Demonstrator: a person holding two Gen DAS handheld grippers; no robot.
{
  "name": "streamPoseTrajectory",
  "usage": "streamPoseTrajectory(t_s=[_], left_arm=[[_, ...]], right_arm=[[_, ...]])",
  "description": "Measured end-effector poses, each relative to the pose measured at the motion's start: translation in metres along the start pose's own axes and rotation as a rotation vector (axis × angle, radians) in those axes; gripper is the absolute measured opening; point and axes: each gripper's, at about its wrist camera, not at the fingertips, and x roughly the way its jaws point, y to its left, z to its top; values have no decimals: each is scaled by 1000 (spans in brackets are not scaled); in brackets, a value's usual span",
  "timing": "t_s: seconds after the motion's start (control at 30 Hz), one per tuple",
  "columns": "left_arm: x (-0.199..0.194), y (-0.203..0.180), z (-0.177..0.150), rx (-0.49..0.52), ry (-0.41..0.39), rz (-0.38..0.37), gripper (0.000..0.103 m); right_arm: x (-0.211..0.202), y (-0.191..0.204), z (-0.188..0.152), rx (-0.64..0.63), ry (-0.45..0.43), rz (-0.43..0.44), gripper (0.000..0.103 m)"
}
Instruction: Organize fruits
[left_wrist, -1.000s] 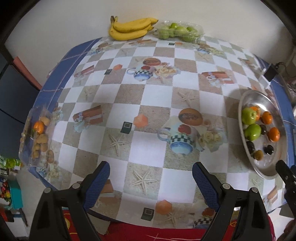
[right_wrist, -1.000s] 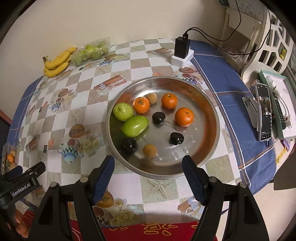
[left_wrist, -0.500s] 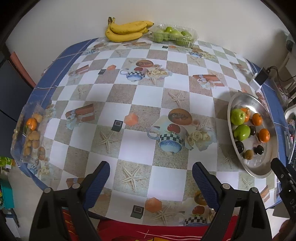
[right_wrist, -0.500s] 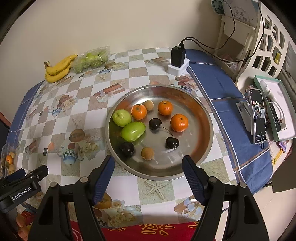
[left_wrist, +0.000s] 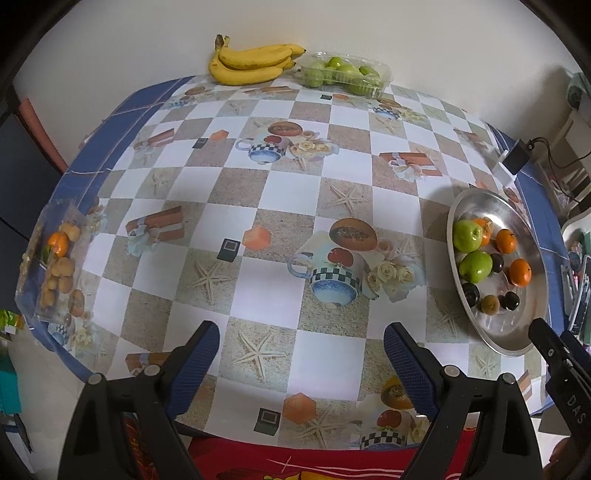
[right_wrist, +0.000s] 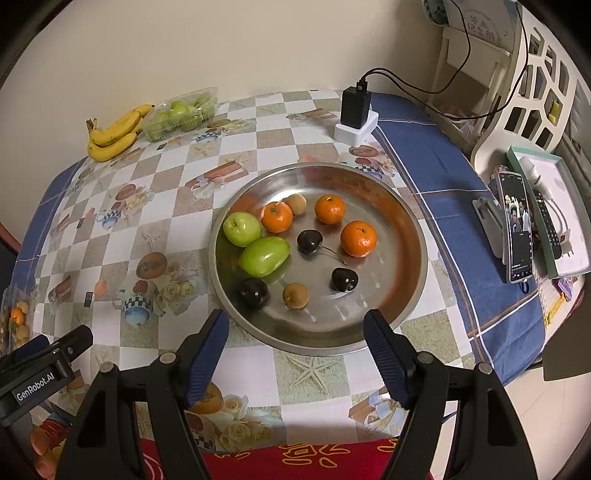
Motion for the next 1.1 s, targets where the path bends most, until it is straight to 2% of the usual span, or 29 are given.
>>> streamPoseTrajectory(t_s=[0.57, 1.1], left_arm=[[5, 1, -1, -22, 23, -12, 92], [6, -1, -2, -25, 31, -5, 92]], right_arm=[[8, -2, -1, 22, 43, -4, 76], [7, -2, -1, 30, 34, 1, 76]])
